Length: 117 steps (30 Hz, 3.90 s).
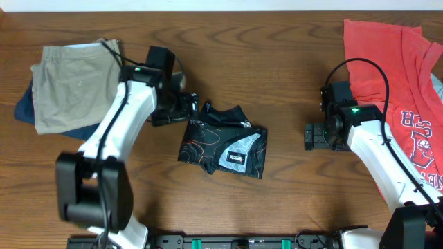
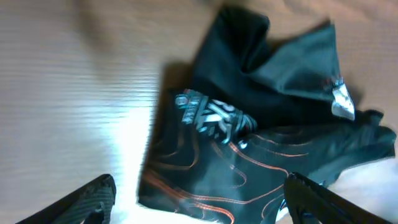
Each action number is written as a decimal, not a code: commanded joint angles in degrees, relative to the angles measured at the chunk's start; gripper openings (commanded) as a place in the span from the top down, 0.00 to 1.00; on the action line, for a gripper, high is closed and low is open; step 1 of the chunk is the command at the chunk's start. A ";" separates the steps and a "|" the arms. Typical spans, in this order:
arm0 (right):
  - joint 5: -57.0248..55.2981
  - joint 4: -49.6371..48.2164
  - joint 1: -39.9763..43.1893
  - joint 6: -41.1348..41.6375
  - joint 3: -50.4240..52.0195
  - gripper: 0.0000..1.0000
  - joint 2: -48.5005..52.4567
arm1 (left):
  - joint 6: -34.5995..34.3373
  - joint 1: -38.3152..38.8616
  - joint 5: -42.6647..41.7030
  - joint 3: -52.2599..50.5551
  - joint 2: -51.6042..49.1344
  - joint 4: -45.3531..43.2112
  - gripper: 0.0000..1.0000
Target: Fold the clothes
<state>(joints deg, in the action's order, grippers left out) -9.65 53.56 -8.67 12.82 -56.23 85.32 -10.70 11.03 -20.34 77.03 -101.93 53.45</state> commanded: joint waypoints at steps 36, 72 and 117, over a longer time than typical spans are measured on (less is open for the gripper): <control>0.00 1.46 0.79 -0.20 -0.76 0.03 -1.09 | 6.95 -11.26 13.20 9.18 -0.94 -3.17 0.94; 9.94 -3.28 0.79 -0.22 -0.76 0.01 -1.09 | -3.19 -30.42 3.85 11.85 2.71 -8.02 0.02; 15.04 0.37 3.04 -7.54 2.91 0.01 -49.94 | 0.55 -4.02 13.53 -21.94 72.19 -2.54 0.02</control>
<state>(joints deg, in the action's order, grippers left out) 5.76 52.80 -5.89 5.82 -53.93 35.90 -9.26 7.18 -7.44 55.53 -31.77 51.46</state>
